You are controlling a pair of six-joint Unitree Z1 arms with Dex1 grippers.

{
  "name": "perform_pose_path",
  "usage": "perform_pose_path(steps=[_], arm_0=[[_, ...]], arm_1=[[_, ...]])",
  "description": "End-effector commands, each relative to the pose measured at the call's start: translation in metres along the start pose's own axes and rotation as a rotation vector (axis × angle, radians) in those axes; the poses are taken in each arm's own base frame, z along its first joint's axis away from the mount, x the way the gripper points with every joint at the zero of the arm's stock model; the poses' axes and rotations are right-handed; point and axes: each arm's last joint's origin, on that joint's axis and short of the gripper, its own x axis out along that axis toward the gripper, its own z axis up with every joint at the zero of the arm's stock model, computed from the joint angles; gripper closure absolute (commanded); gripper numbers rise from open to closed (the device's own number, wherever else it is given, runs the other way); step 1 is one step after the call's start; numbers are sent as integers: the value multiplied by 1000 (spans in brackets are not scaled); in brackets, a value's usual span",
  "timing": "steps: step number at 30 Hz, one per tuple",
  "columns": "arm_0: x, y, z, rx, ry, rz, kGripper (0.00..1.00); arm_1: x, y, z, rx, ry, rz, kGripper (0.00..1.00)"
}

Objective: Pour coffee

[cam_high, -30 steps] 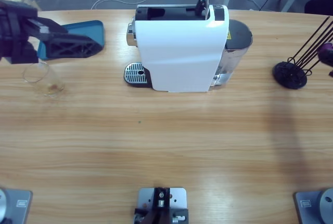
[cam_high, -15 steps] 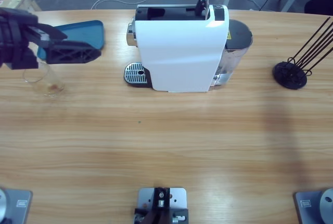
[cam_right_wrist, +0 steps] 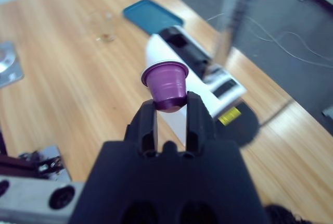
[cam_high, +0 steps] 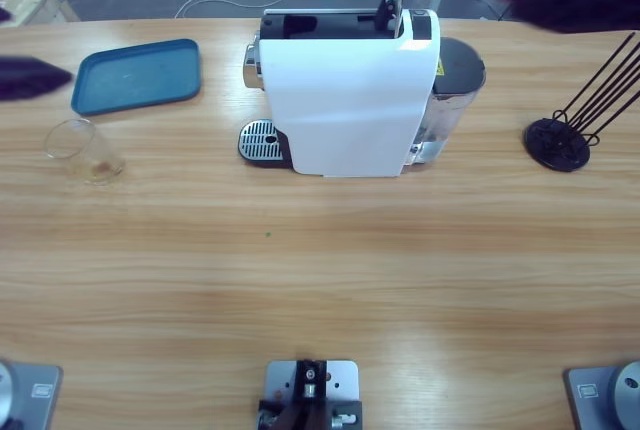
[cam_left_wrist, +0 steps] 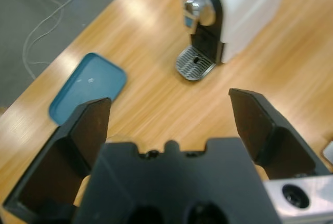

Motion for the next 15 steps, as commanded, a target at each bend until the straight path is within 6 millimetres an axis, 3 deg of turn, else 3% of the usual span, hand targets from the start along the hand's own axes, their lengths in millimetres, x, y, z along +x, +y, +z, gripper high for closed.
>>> perform_pose_path(steps=[1,10,15], arm_0=[[-14,9,-8,-60,-14,37,23],[-9,9,-8,-134,-30,40,23],[-7,8,-14,-133,-13,38,23]], arm_1=[[92,9,28,-94,116,141,1000],[172,6,50,-179,137,163,1000],[198,-2,41,-201,196,119,1000]])
